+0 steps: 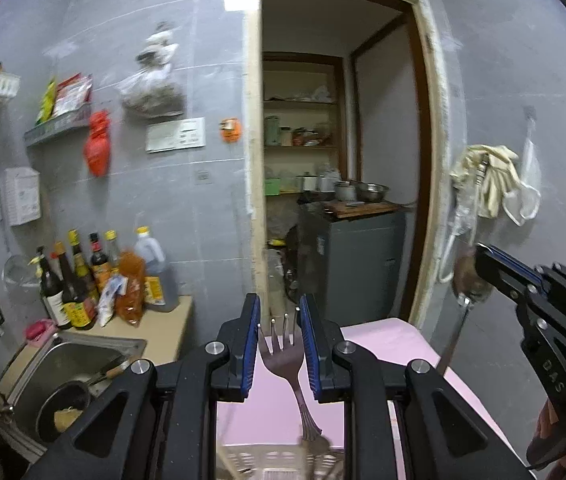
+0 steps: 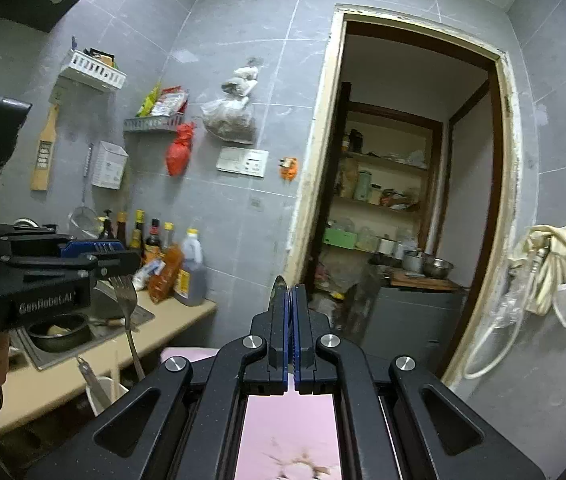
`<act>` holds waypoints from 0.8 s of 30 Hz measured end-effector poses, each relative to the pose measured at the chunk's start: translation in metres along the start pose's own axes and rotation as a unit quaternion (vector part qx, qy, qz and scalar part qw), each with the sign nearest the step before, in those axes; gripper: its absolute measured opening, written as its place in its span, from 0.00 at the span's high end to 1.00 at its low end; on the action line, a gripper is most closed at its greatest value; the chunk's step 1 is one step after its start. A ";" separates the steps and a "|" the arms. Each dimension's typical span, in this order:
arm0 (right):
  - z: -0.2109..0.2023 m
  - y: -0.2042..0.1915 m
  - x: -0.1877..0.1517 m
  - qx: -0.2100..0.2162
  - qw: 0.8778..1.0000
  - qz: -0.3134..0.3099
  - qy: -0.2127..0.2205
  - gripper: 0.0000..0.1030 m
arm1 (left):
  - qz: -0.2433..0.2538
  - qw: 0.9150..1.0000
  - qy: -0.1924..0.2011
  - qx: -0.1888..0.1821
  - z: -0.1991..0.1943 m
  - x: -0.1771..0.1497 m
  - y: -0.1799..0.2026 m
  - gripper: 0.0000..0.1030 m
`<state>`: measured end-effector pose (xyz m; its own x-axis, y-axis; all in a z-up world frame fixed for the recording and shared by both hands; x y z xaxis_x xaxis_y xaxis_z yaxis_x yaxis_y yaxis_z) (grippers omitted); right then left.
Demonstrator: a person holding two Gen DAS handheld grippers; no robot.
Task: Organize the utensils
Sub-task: 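Lift the fork with the left tool while the right tool carries the spoon to the caddy, then lower the fork and spoon into the caddy and open both tools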
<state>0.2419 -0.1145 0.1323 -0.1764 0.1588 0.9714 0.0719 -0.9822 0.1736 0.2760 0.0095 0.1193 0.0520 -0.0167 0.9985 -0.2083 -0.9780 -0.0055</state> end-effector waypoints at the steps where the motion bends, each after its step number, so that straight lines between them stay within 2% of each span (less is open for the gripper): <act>1: 0.001 -0.004 -0.001 0.004 1.000 0.003 0.000 0.98 | -0.005 1.000 -0.001 0.004 0.000 -0.001 -0.009 0.81; 6: 0.011 -0.025 -0.023 0.028 0.999 0.015 -0.014 0.98 | -0.009 0.999 -0.001 0.034 0.000 -0.008 -0.045 0.81; 11: 0.013 -0.042 -0.055 0.039 0.999 0.006 -0.031 0.98 | -0.018 0.998 -0.017 0.058 0.001 -0.030 -0.070 0.81; 14: 0.012 -0.050 -0.072 0.043 0.998 -0.004 -0.042 0.98 | -0.027 0.997 -0.030 0.061 0.002 -0.048 -0.076 0.81; 19: 0.014 -0.062 -0.097 0.046 0.997 -0.018 -0.059 0.98 | -0.015 0.997 -0.050 0.064 0.008 -0.077 -0.076 0.81; 24: 0.014 -0.073 -0.113 0.045 0.996 -0.035 -0.065 0.98 | -0.011 0.997 -0.054 0.062 0.007 -0.095 -0.071 0.81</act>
<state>0.2705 -0.0594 0.0125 -0.0554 0.2434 0.9684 0.1522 -0.9564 0.2491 0.2931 0.0790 0.0249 0.1625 -0.0101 0.9867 -0.0838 -0.9965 0.0036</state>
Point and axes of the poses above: each gripper's, at about its wrist camera, not at the fingertips, and z roughly the way its jaws point, y to its right, x to its top, the point moved 6 cm from there along z, roughly the way its jaws point, and after that the axes turned 15 degrees about y, right-handed, at the moved point
